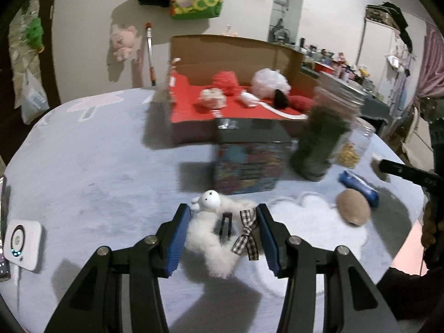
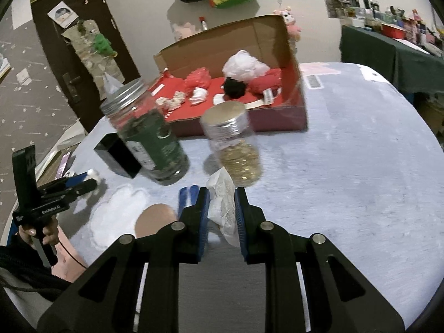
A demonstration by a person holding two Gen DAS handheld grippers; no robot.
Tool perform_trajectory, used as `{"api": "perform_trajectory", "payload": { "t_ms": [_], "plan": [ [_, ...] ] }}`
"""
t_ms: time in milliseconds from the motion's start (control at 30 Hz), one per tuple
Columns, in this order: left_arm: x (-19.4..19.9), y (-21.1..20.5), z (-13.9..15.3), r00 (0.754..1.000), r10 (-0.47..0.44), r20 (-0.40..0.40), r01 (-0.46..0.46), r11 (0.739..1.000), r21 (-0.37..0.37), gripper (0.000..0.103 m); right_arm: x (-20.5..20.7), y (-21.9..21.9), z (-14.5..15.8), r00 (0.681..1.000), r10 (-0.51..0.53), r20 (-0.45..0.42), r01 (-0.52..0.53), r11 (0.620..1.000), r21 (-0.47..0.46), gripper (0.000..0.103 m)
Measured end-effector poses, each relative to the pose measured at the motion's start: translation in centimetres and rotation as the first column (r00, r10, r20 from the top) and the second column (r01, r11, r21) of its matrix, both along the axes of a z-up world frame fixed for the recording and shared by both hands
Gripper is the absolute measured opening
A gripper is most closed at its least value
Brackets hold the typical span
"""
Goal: Organize soft objects
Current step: 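Carry the plush sheep and tissue in both grippers into the box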
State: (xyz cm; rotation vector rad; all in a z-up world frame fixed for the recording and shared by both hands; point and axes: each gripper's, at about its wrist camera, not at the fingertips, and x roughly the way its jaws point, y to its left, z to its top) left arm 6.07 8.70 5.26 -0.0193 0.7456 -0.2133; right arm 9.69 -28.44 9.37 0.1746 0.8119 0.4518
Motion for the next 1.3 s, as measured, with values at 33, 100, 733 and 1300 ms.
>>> {"api": "perform_trajectory", "payload": {
  "t_ms": [33,100,733,1300],
  "plan": [
    [0.3,0.7,-0.1,1.000,0.010,-0.001,-0.010,1.000,-0.003,0.051,0.1,-0.2,0.0,1.000,-0.004,0.000,0.004,1.000,-0.002,0.018],
    [0.6,1.5,-0.1,1.000,0.018,0.001,-0.018,1.000,-0.013,0.051,0.3,-0.7,0.0,1.000,-0.011,-0.002,0.011,1.000,-0.001,0.018],
    [6.9,5.1,2.7,0.994,-0.103,0.025,0.104,0.993,-0.062,0.051,6.3,-4.1,1.6,0.998,0.053,-0.025,-0.052,0.998,0.039,0.018],
    [16.5,-2.4,5.7,0.960,-0.262,-0.099,0.264,0.964,0.011,0.051,16.1,2.8,3.5,0.981,0.183,-0.064,-0.189,0.974,-0.123,0.018]
  ]
}}
